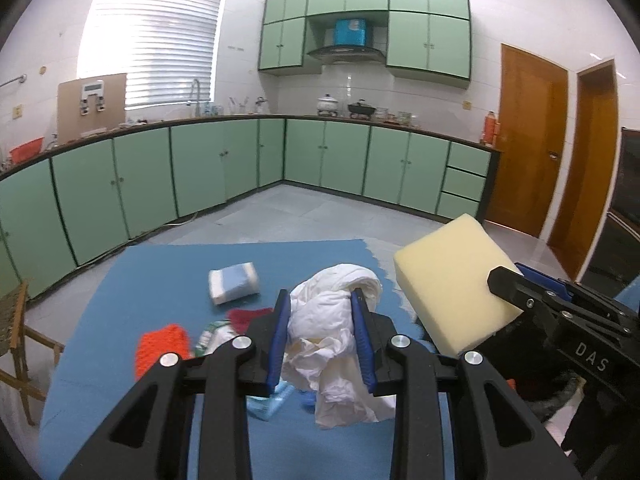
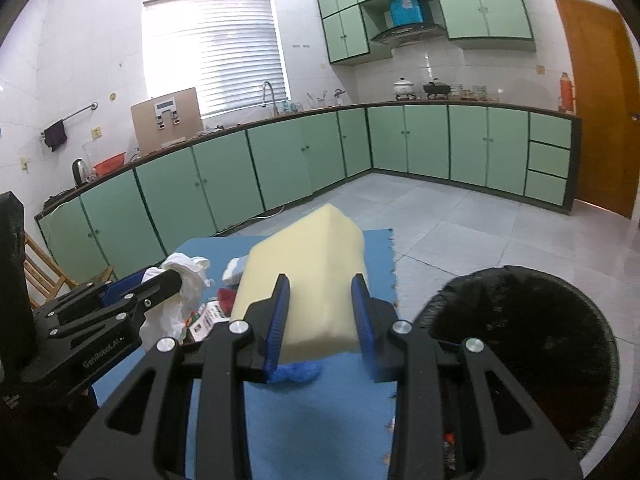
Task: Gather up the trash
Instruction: 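Carry sponge and tissue over the bin and open both tools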
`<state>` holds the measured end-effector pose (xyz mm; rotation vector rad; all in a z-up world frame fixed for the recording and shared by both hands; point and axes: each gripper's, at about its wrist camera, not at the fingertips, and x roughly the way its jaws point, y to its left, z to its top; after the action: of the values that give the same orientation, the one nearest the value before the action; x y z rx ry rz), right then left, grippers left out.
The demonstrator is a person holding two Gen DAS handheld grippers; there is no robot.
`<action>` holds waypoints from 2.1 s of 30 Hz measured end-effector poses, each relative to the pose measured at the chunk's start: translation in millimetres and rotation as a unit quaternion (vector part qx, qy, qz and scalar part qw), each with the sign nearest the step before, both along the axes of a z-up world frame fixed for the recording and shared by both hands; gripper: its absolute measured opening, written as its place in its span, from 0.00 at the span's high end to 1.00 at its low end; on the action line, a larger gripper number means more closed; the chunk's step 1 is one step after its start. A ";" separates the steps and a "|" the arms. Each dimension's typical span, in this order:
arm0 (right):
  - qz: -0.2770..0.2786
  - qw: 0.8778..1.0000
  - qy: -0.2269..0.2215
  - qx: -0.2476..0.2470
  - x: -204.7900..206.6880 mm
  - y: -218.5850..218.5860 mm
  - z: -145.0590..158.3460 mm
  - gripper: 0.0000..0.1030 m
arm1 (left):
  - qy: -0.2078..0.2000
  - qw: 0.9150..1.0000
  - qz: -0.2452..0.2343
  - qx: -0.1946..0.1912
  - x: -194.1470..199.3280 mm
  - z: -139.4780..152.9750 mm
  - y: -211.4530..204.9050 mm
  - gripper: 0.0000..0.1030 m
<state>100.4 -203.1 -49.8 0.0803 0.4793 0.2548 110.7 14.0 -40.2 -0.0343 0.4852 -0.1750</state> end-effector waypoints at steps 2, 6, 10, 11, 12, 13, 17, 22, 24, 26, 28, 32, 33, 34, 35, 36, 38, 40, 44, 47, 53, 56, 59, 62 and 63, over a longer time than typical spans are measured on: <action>-0.009 1.000 -0.002 -0.002 -4.2 -11.5 2.7 0.71 | -0.002 1.000 -0.011 -0.001 -1.5 1.3 -10.4 0.71; -0.034 0.999 -0.010 -0.011 -12.7 -38.5 6.5 0.71 | -0.004 0.999 -0.035 -0.005 -1.8 4.2 -30.4 0.71; -0.062 0.998 -0.017 -0.013 -18.3 -66.5 8.6 0.71 | -0.006 0.998 -0.058 -0.008 1.5 4.7 -49.7 0.71; -0.072 0.997 -0.019 -0.015 -19.8 -76.3 8.9 0.71 | -0.005 0.998 -0.064 -0.009 3.5 5.5 -56.9 0.71; -0.079 0.997 -0.020 -0.016 -20.2 -83.1 8.1 0.71 | -0.005 0.997 -0.070 -0.010 5.2 5.6 -63.1 0.71; -0.087 0.996 -0.020 -0.018 -21.1 -91.0 7.4 0.71 | -0.005 0.997 -0.079 -0.010 8.2 5.7 -72.3 0.71; -0.117 0.993 -0.016 -0.018 -23.9 -126.1 0.2 0.71 | -0.006 0.994 -0.105 -0.012 14.7 5.7 -101.7 0.71; -0.150 0.988 -0.009 -0.014 -27.0 -163.8 -12.3 0.71 | -0.005 0.990 -0.137 -0.012 26.0 -0.9 -147.6 0.71; -0.162 0.987 -0.004 -0.017 -27.1 -177.1 -19.2 0.71 | -0.001 0.989 -0.147 -0.012 28.0 -5.7 -162.2 0.71; -0.172 0.985 0.002 -0.021 -27.0 -187.2 -26.7 0.71 | 0.003 0.987 -0.157 -0.011 33.0 -10.9 -179.3 0.71; -0.182 0.983 0.010 -0.018 -25.6 -198.5 -34.4 0.71 | 0.006 0.986 -0.168 -0.007 37.6 -16.5 -196.7 0.71; -0.197 0.980 0.024 -0.015 -22.1 -217.8 -51.9 0.71 | 0.018 0.983 -0.182 -0.003 46.4 -28.3 -221.5 0.71; -0.199 0.980 0.027 -0.015 -20.4 -220.5 -54.7 0.71 | 0.023 0.982 -0.185 -0.002 49.4 -32.0 -228.0 0.71; -0.200 0.979 0.031 -0.015 -19.1 -223.5 -58.6 0.71 | 0.026 0.982 -0.186 -0.001 51.1 -34.0 -231.5 0.71; -0.203 0.978 0.036 -0.014 -17.5 -227.4 -64.1 0.70 | 0.029 0.982 -0.189 0.001 52.9 -36.9 -235.8 0.71; -0.205 0.978 0.040 -0.013 -12.1 -228.0 -66.8 0.70 | 0.031 0.981 -0.191 0.003 54.9 -39.4 -239.4 0.71; -0.206 0.977 0.048 -0.010 -6.9 -227.8 -73.0 0.68 | 0.036 0.980 -0.194 0.006 60.0 -43.7 -247.5 0.70; -0.215 0.975 0.055 -0.012 -3.5 -231.2 -79.8 0.65 | 0.045 0.979 -0.199 0.004 64.6 -45.0 -252.9 0.68; -0.234 0.970 0.065 -0.017 -3.1 -233.1 -88.1 0.38 | 0.067 0.976 -0.205 -0.004 70.4 -51.3 -253.9 0.57; -0.245 0.968 0.060 -0.020 -7.1 -232.2 -85.2 0.13 | 0.072 0.977 -0.200 -0.014 72.2 -48.3 -244.8 0.48; -0.242 0.969 0.042 -0.030 -16.4 -212.1 -68.3 0.08 | 0.051 0.983 -0.175 -0.023 68.1 -31.4 -204.7 0.35; -0.227 0.973 0.029 -0.026 -22.1 -191.7 -55.4 0.07 | 0.037 0.987 -0.155 -0.021 61.1 -21.3 -177.7 0.30; -0.204 0.979 0.017 -0.011 -22.3 -164.0 -45.1 0.07 | 0.027 0.991 -0.129 -0.018 50.7 -15.4 -144.5 0.29; -0.176 0.984 0.014 -0.005 -17.4 -134.2 -40.3 0.07 | 0.025 0.995 -0.096 -0.016 39.7 -12.4 -107.3 0.28; -0.169 0.985 0.013 -0.006 -15.8 -124.7 -39.1 0.07 | 0.025 0.996 -0.087 -0.015 36.6 -12.2 -96.5 0.28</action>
<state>84.6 -327.8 -88.9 0.1517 0.4848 -0.0828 147.4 -82.4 -52.4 -0.0258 0.5354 -0.3534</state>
